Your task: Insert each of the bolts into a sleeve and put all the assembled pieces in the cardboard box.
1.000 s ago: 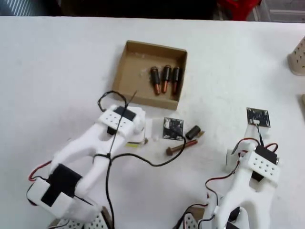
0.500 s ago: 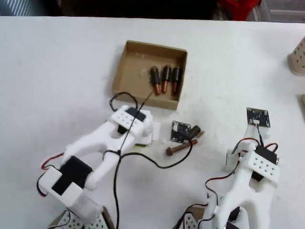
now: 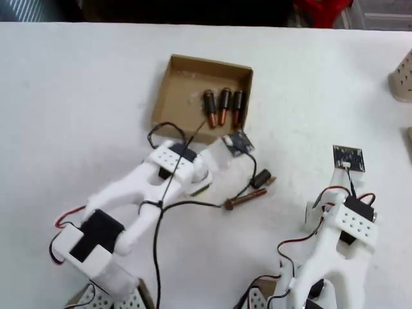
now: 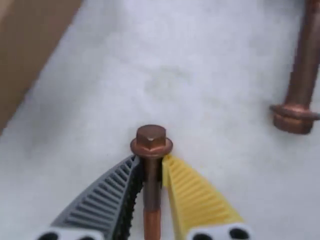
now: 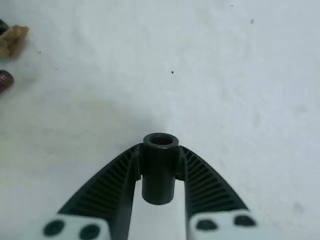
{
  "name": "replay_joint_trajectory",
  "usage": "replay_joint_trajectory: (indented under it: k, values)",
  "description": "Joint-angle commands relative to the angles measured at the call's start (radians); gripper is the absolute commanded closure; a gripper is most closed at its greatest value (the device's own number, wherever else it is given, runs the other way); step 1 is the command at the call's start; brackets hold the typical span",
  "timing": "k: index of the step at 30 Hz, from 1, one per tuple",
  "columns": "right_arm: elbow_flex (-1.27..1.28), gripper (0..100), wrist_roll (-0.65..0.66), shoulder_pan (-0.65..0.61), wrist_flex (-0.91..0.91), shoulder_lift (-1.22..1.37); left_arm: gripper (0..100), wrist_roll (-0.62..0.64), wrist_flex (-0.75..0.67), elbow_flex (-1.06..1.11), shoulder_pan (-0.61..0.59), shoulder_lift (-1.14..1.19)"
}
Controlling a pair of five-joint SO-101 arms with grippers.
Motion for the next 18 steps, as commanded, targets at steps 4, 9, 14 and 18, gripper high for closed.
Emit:
replay_joint_trajectory:
  k: [4,9,14,18]
  values:
    - [-0.006,98.1,0.008,0.002,-0.010,-0.031,98,0.456,0.005,-0.014,-0.107,-0.136]
    - [-0.006,98.1,0.008,0.001,-0.010,-0.028,98,0.569,0.008,-0.006,-0.232,-0.222]
    - [0.006,98.1,0.006,-0.042,-0.013,-0.030,98,0.620,-0.089,0.083,-0.331,-0.302]
    - [0.015,98.1,-0.009,-0.102,-0.031,-0.030,98,0.620,-0.331,0.249,-0.395,-0.381]
